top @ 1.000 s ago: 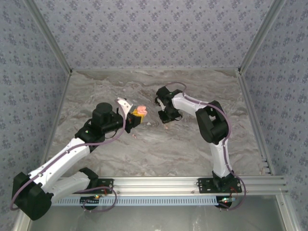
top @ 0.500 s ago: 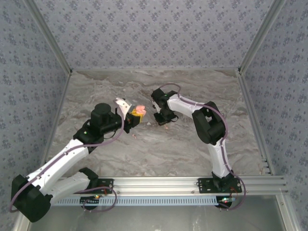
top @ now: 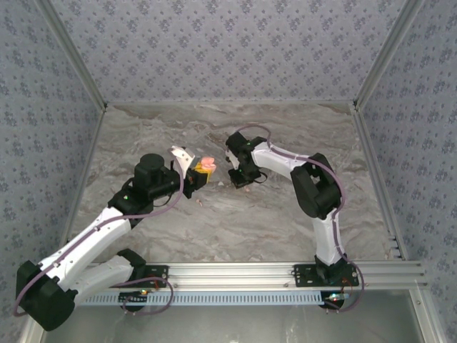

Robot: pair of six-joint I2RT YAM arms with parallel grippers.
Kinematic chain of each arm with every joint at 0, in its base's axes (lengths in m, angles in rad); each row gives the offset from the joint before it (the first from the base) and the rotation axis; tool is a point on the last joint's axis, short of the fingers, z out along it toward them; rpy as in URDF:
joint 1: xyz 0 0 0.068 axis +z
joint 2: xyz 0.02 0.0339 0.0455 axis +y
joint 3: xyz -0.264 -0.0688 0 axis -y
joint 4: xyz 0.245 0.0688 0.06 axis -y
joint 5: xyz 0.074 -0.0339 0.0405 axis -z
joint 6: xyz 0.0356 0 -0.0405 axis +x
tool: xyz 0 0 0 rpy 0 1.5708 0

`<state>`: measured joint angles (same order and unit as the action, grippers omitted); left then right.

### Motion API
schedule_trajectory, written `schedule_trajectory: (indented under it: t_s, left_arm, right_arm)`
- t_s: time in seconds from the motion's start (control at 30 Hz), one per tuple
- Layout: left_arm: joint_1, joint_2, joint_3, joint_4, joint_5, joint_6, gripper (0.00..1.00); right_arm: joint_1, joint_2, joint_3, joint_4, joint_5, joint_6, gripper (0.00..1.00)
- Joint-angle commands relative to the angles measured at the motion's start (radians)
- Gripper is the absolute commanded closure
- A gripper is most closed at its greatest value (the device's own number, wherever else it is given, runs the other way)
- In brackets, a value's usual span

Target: Insert the wireless bluetooth earbuds into the charging case

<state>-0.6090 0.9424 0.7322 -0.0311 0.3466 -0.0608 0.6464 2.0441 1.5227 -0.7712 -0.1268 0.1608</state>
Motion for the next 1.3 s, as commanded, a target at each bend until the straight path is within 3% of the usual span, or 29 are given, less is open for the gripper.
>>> schedule_trajectory:
  t_s: [0.0, 0.23, 0.77, 1.27]
  left_arm:
    - [-0.005, -0.025, 0.02, 0.0, -0.009, 0.019, 0.83]
    - [-0.005, -0.03, 0.019, 0.0, -0.011, 0.018, 0.83]
    - [-0.005, -0.036, 0.017, -0.003, -0.011, 0.023, 0.83]
    - [-0.005, -0.039, 0.013, -0.009, -0.014, 0.025, 0.83]
  right_arm:
    - [-0.005, -0.064, -0.007, 0.032, 0.021, 0.03, 0.88]
    - [-0.019, -0.015, 0.033, -0.034, 0.14, 0.086, 0.9]
    - [-0.004, 0.065, 0.075, -0.085, 0.203, 0.094, 0.9]
    - [0.021, 0.091, 0.076, -0.1, 0.127, 0.057, 0.89]
